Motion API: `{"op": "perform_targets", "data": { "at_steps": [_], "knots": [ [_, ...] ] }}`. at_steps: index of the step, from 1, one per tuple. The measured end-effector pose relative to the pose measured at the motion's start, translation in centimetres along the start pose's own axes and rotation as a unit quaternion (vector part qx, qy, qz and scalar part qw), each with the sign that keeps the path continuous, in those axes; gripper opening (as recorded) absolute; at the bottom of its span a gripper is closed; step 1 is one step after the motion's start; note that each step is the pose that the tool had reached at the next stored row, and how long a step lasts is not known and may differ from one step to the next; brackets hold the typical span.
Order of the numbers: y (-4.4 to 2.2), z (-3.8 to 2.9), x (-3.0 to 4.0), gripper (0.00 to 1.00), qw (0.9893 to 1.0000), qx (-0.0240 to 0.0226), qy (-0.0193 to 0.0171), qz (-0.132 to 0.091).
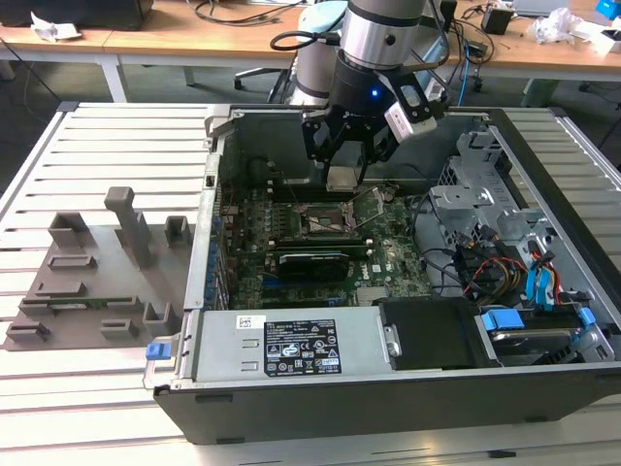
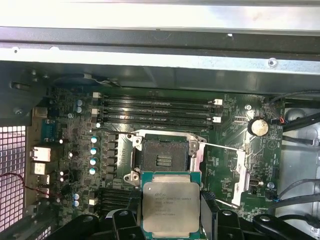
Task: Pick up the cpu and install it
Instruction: 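Pick up the cpu and move it towards the insertion slot, then place the cpu into insertion slot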
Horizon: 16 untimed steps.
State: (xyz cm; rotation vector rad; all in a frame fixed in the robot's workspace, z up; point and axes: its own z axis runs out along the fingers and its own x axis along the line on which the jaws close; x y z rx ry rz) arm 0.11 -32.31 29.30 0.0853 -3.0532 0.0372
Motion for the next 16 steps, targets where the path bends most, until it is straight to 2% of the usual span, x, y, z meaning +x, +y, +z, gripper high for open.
{"op": "perform_targets", "data": {
  "at_steps": [8, 12, 15, 16],
  "knots": [
    [0.00, 0.01, 0.00, 0.55, 1.0000, 0.0000, 0.0000, 0.000],
    [0.00, 0.06, -0.01, 0.55, 0.9992, -0.0035, 0.0008, 0.040],
    [0.00, 0.12, -0.01, 0.55, 0.9961, -0.0069, 0.0019, 0.088],
    [0.00, 0.13, -0.01, 0.55, 0.9954, -0.0073, 0.0020, 0.095]
  ]
}}
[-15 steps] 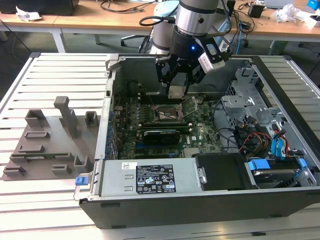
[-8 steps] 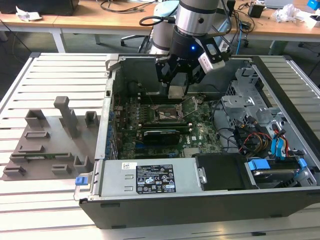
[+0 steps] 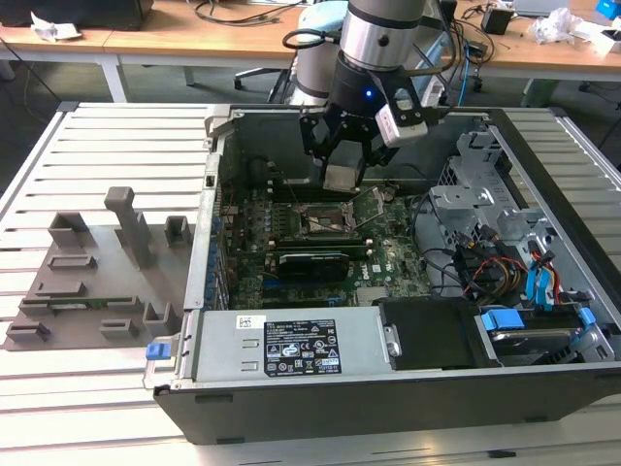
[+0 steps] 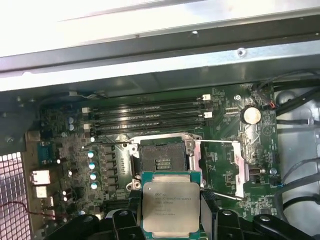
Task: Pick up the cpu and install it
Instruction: 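Place the cpu into insertion slot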
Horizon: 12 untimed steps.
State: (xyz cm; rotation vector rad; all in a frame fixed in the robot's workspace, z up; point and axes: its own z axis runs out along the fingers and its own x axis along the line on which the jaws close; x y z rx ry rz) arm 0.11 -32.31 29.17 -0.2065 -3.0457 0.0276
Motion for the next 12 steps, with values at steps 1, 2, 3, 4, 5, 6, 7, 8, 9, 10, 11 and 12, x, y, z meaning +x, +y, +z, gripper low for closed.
{"op": "perform_targets", "data": {
  "at_steps": [1, 2, 3, 4, 5, 6, 7, 8, 9, 10, 11, 12],
  "knots": [
    [0.00, 0.01, 0.00, 0.55, 1.0000, -0.0004, 0.0001, 0.007],
    [0.00, 0.02, 0.00, 0.55, 0.9998, -0.0008, 0.0003, 0.018],
    [0.00, 0.05, 0.00, 0.55, 0.9993, -0.0010, 0.0006, 0.036],
    [0.00, 0.08, -0.01, 0.55, 0.9987, -0.0013, 0.0008, 0.051],
    [0.00, 0.11, -0.01, 0.55, 0.9980, -0.0011, 0.0009, 0.063],
    [0.00, 0.12, -0.01, 0.55, 0.9976, -0.0009, 0.0009, 0.070],
    [0.01, 0.14, -0.02, 0.55, 0.9970, -0.0002, 0.0009, 0.078],
    [0.00, 0.15, -0.02, 0.55, 0.9962, 0.0010, 0.0007, 0.087],
    [0.00, 0.17, -0.02, 0.55, 0.9954, 0.0034, 0.0003, 0.096],
    [0.00, 0.19, -0.02, 0.55, 0.9935, 0.0145, -0.0023, 0.113],
    [0.00, 0.21, -0.02, 0.55, 0.9927, 0.0153, -0.0024, 0.119],
    [0.00, 0.22, -0.02, 0.55, 0.9919, 0.0149, -0.0021, 0.126]
  ]
}}
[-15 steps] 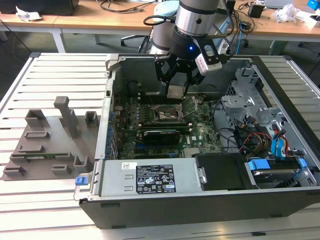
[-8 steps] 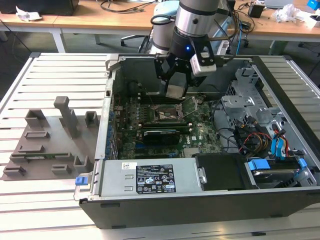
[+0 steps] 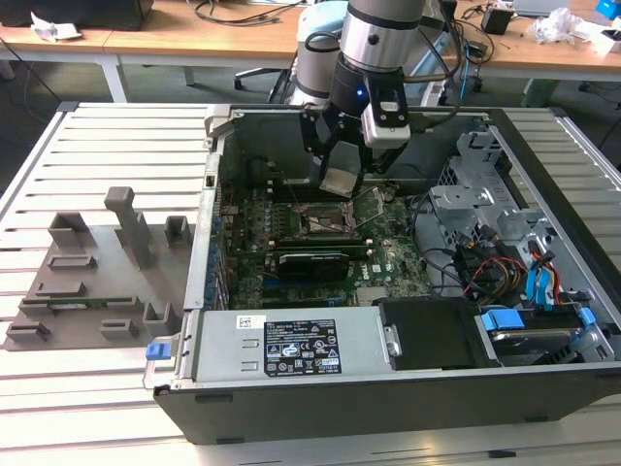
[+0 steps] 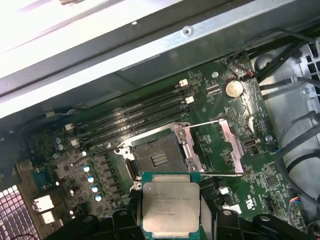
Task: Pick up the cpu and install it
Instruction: 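Place the cpu into insertion slot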
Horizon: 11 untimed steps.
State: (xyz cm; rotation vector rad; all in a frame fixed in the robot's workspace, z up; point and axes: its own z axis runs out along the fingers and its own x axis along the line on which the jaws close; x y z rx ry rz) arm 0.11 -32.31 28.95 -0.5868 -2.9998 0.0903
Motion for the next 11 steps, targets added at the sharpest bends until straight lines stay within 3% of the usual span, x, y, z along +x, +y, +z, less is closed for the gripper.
{"op": "perform_targets", "data": {
  "at_steps": [2, 7, 8, 9, 10, 11],
  "knots": [
    [0.01, 0.02, 0.00, 0.55, 0.9999, -0.0011, 0.0012, 0.016],
    [0.01, 0.02, 0.00, 0.55, 0.9998, -0.0014, 0.0014, 0.019],
    [0.00, 0.02, 0.00, 0.55, 0.9998, -0.0033, -0.0041, 0.019],
    [0.00, 0.04, 0.01, 0.55, 0.9996, -0.0089, -0.0201, 0.020],
    [0.00, 0.04, 0.02, 0.55, 0.9993, -0.0120, -0.0279, 0.020],
    [0.00, 0.07, 0.01, 0.55, 0.9992, -0.0133, -0.0305, 0.020]
  ]
}}
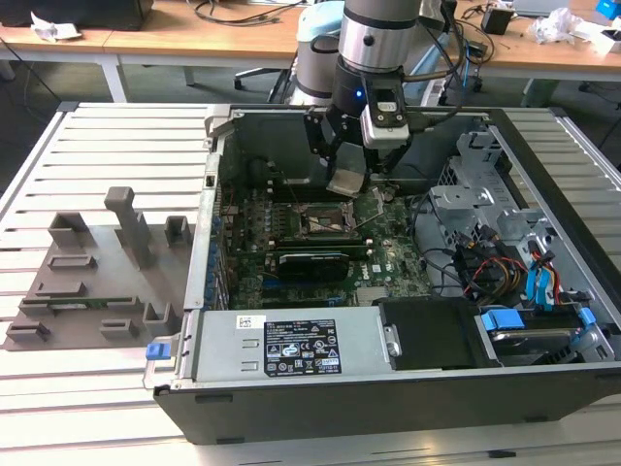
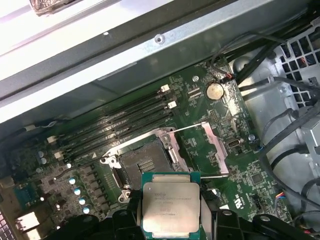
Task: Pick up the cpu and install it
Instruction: 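Place the cpu into insertion slot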
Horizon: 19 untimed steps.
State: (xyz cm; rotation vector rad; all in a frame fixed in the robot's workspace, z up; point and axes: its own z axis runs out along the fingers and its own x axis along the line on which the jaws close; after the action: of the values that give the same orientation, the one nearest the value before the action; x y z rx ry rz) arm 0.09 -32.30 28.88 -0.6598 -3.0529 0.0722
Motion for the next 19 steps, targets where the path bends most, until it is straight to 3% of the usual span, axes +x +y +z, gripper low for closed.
{"op": "perform_targets", "data": {
  "at_steps": [4, 10, 15, 16, 19],
  "knots": [
    [0.00, -0.02, 0.00, 0.55, 1.0000, -0.0003, -0.0017, 0.000],
    [-0.01, 0.00, 0.01, 0.55, 0.9986, 0.0013, 0.0001, 0.054],
    [0.00, 0.04, 0.00, 0.55, 0.9958, 0.0023, 0.0013, 0.091],
    [0.00, 0.06, 0.00, 0.55, 0.9946, 0.0028, 0.0017, 0.104],
    [0.00, 0.08, 0.00, 0.55, 0.9926, 0.0037, 0.0020, 0.121]
  ]
}}
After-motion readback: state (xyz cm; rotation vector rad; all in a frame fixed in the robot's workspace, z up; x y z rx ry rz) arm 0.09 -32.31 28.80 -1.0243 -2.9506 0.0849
